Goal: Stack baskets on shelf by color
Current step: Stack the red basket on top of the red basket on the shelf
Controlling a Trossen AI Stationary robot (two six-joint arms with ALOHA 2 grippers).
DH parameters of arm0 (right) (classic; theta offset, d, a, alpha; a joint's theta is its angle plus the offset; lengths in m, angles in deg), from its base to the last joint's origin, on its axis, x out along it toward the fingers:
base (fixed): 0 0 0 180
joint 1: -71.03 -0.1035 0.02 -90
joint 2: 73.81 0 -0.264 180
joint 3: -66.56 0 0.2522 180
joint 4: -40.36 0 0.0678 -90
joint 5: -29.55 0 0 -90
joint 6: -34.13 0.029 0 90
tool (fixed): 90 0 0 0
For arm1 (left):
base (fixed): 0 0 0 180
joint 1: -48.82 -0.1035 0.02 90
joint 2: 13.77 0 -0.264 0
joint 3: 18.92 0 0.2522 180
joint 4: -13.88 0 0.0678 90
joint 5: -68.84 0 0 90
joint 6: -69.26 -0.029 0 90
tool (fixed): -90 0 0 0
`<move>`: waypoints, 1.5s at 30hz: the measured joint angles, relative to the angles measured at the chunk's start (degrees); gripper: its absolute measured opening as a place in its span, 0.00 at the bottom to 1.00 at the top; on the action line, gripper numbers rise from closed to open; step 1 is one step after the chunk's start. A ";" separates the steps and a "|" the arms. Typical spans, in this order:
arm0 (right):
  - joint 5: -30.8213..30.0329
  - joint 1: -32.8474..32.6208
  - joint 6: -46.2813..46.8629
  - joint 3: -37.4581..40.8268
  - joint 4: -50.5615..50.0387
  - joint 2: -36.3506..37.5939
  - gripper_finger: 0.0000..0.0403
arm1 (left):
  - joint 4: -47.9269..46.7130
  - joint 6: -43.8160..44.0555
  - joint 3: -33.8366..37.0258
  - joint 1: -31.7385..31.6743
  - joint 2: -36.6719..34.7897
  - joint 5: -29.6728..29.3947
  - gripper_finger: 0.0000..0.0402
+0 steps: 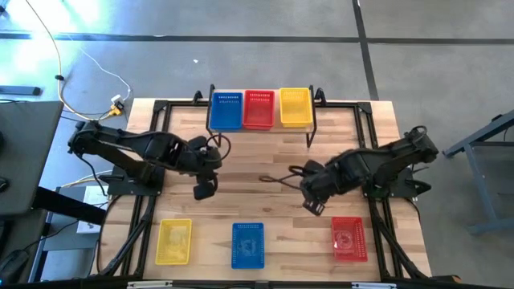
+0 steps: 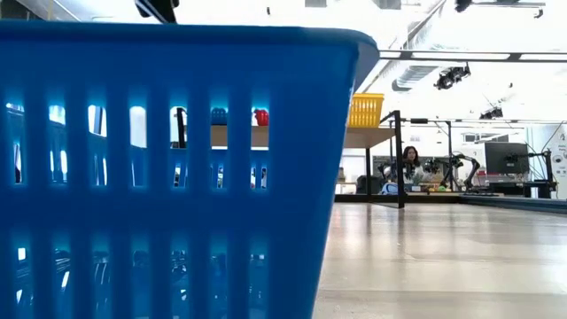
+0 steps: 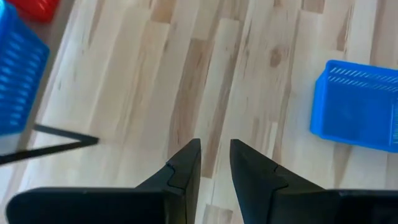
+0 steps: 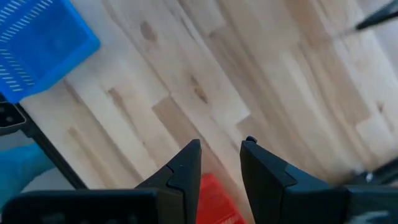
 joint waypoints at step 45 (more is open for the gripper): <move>11.90 -31.96 70.69 23.91 7.28 -2.56 0.25 | 0.06 1.23 0.39 2.30 -0.17 -0.20 0.19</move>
